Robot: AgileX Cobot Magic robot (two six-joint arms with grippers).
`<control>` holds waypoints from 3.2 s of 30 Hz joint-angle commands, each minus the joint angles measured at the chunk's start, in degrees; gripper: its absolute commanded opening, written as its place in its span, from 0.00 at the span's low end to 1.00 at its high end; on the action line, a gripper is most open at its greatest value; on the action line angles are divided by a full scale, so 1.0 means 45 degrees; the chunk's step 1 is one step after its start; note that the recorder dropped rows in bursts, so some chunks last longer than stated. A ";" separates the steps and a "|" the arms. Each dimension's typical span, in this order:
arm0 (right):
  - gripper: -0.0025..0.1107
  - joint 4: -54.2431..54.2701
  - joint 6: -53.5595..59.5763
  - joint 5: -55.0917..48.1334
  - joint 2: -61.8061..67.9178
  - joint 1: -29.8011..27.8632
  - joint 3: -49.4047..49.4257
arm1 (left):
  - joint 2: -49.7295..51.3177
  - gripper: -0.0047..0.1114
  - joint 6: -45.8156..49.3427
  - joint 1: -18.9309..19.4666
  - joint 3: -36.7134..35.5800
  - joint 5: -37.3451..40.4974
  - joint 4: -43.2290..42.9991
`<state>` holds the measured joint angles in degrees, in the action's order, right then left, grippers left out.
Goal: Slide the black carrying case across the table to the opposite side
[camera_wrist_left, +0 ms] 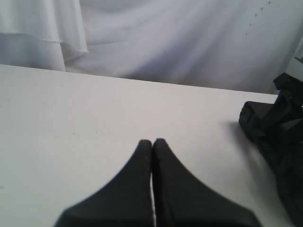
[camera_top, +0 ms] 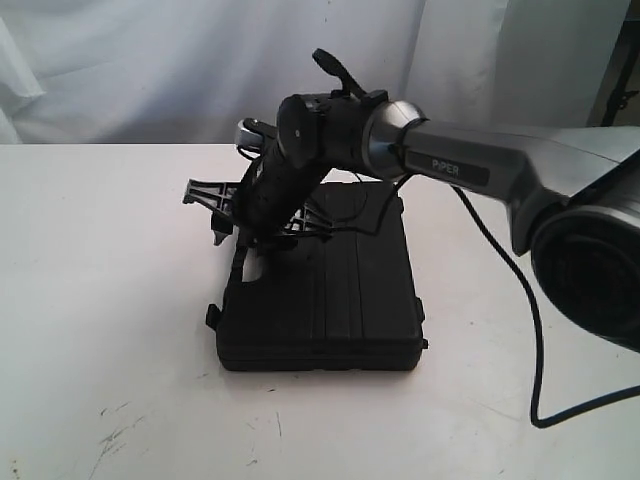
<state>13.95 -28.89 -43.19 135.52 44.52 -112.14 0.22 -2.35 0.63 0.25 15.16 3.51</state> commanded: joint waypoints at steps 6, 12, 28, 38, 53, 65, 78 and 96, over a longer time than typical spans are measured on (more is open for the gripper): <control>0.03 -0.4123 -0.0130 -0.0264 -0.1777 0.0632 0.0084 | -0.0048 0.04 -0.0024 0.0024 -0.0055 0.0022 0.0041; 0.02 -0.6009 -0.0384 -0.0542 -0.2564 0.1488 0.0084 | -0.0048 0.04 -0.0024 0.0024 -0.0055 0.0022 0.0041; 0.02 -0.6385 0.0190 0.3774 -0.9102 0.1385 0.8382 | -0.0048 0.04 -0.0024 0.0024 -0.0055 0.0022 0.0041; 0.02 -0.6954 0.0159 0.5926 -1.3585 0.1374 1.3491 | -0.0048 0.04 -0.0024 0.0024 -0.0055 0.0022 0.0041; 0.02 -0.7206 0.0434 0.5528 -1.5298 0.1374 1.5168 | -0.0048 0.04 -0.0024 0.0024 -0.0055 0.0022 0.0041; 0.02 -0.8200 0.0289 0.5856 -1.9591 -0.1321 1.7608 | -0.0048 0.04 -0.0024 0.0024 -0.0055 0.0022 0.0041; 0.02 -0.8219 0.0233 0.6197 -2.7230 -0.6454 2.2384 | -0.0048 0.04 -0.0024 0.0024 -0.0055 0.0022 0.0041; 0.02 -0.3779 0.4569 0.5643 -2.9363 -0.8364 2.4099 | -0.0048 0.04 -0.0024 0.0024 -0.0055 0.0022 0.0041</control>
<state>-7.13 -13.40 -18.04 3.73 9.42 -4.08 0.22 -2.35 0.63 0.25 15.16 3.51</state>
